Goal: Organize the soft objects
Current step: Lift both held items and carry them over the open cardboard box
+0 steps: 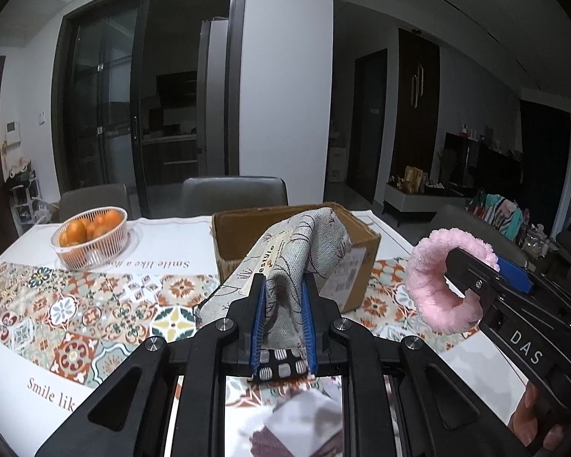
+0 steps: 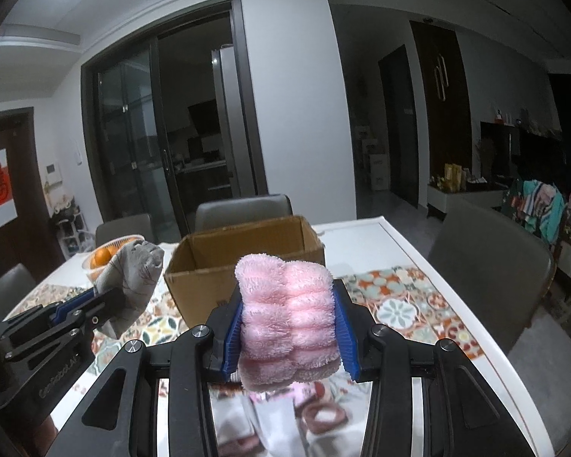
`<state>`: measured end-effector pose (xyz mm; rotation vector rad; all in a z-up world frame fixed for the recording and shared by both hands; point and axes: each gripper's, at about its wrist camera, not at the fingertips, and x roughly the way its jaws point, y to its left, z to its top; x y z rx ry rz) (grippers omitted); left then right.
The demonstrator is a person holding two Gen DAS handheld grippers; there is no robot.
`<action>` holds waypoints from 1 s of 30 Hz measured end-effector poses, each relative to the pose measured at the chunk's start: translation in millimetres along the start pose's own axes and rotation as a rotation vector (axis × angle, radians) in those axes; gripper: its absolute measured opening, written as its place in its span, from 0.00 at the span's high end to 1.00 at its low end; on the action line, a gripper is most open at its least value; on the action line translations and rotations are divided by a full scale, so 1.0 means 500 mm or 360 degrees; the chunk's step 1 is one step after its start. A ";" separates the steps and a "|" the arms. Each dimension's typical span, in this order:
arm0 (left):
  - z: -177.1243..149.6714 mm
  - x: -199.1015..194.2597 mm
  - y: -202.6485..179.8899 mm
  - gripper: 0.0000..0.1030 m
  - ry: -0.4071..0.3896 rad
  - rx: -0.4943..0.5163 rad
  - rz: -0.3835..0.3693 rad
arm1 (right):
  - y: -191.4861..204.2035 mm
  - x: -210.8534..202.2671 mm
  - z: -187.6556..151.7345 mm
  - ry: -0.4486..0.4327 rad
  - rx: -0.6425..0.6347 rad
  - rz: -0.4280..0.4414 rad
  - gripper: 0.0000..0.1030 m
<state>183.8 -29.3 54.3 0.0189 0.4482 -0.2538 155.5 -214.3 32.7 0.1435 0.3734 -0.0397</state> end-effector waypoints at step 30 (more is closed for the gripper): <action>0.125 0.245 0.032 0.82 0.0025 0.0001 -0.0026 | 0.011 0.262 0.139 -0.0016 -0.0088 0.0114 0.58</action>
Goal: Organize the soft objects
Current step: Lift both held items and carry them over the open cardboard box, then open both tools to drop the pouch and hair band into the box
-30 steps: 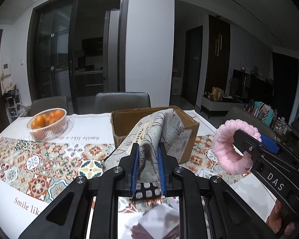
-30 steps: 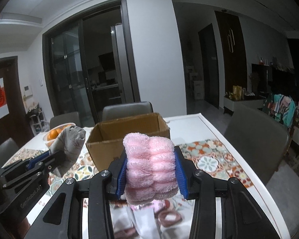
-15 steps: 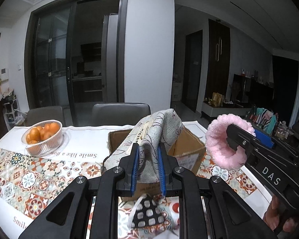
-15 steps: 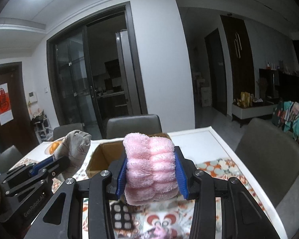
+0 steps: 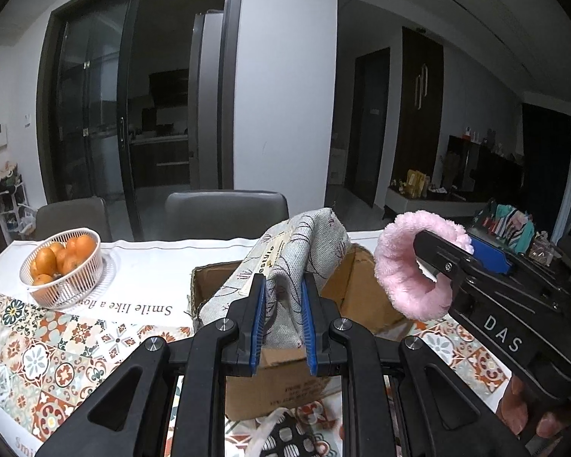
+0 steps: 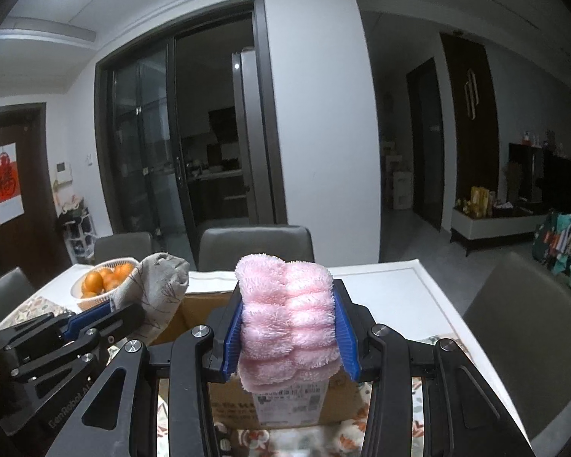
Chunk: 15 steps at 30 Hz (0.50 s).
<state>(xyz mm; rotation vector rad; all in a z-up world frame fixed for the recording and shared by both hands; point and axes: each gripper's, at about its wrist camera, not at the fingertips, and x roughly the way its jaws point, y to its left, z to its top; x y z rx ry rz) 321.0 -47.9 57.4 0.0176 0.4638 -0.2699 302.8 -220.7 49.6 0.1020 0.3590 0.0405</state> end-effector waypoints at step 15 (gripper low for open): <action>-0.016 0.144 0.004 0.78 0.0179 0.0044 0.0060 | -0.042 0.176 -0.016 0.0310 0.0028 0.0072 0.57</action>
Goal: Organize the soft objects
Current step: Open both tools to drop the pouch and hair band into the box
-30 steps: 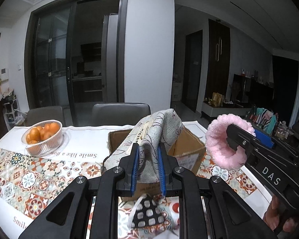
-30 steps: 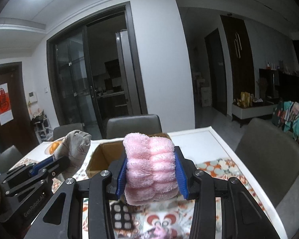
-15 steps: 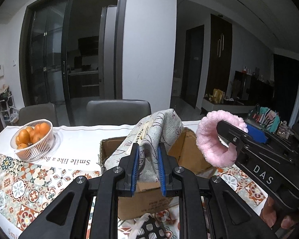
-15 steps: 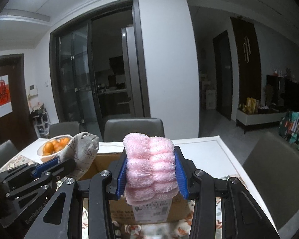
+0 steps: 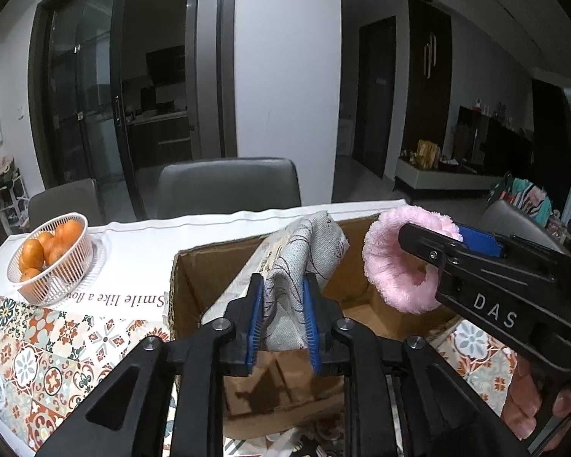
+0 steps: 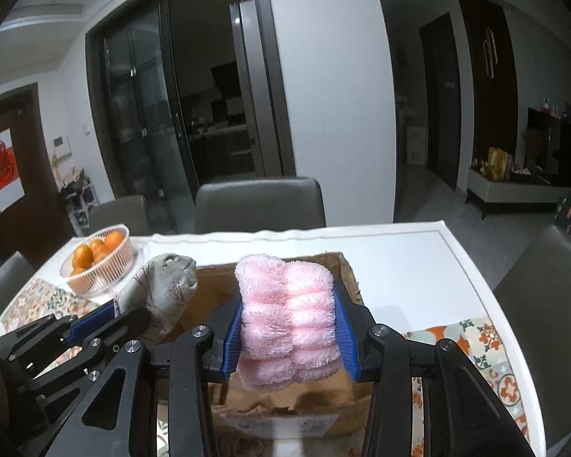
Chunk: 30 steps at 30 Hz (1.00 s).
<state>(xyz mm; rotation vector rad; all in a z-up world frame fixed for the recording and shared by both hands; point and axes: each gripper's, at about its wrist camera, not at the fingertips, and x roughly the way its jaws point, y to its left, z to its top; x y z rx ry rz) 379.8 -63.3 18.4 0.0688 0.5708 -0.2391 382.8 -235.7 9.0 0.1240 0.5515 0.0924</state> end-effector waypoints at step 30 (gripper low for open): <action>-0.021 -0.184 -0.007 0.41 -0.0140 0.0014 0.0129 | 0.021 -0.161 -0.024 -0.0076 -0.0004 -0.0126 0.35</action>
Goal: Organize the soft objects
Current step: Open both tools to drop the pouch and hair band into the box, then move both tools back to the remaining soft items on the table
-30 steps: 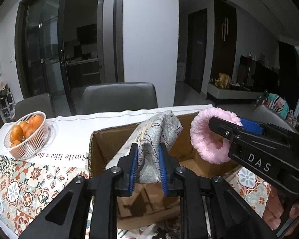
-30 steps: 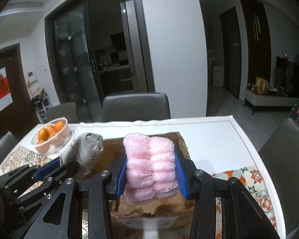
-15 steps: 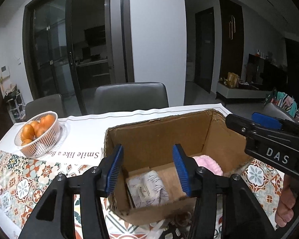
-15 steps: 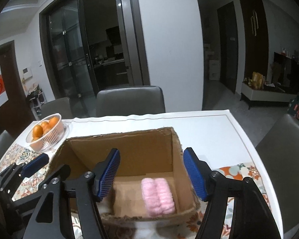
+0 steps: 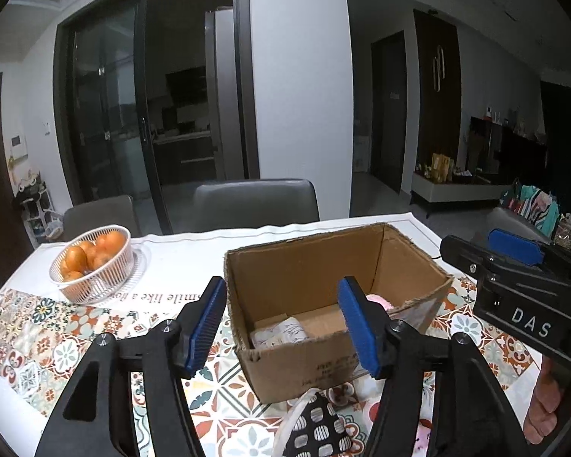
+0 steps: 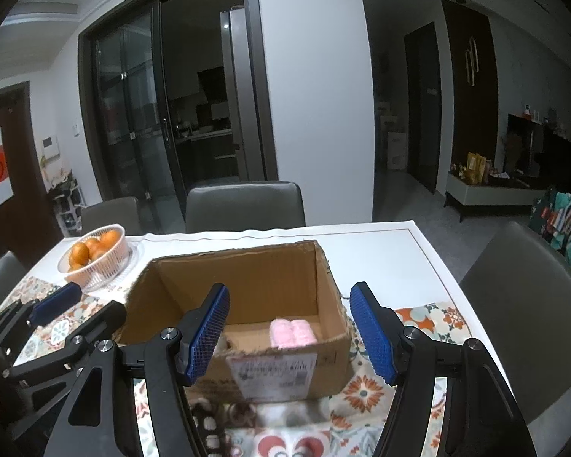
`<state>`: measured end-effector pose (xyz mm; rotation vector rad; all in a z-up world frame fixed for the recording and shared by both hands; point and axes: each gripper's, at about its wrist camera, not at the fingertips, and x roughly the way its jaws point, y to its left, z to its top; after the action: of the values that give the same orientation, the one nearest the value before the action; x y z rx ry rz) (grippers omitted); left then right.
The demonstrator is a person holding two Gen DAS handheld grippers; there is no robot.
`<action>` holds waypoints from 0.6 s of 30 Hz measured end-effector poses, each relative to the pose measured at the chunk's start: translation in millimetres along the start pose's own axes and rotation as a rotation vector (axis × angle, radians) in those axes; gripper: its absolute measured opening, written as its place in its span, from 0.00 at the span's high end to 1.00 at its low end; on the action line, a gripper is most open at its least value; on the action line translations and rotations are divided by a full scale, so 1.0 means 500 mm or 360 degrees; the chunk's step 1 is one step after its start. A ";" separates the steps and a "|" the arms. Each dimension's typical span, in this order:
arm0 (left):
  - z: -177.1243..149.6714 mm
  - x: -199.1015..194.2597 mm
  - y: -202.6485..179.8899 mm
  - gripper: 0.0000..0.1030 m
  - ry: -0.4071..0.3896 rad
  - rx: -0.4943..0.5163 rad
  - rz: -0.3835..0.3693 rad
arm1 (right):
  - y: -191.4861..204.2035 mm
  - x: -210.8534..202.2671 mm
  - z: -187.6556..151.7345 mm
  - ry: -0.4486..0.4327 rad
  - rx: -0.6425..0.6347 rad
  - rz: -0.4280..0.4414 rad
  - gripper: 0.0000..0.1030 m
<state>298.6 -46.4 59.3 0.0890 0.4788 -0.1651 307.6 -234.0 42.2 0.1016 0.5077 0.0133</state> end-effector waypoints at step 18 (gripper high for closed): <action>-0.055 -0.128 0.003 0.40 -0.0028 -0.0001 -0.0028 | 0.019 -0.142 -0.051 -0.0063 0.0002 -0.0003 0.35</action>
<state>230.3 -32.6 64.9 0.0826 0.4621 -0.1831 233.1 -224.6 55.5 0.1025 0.4680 0.0088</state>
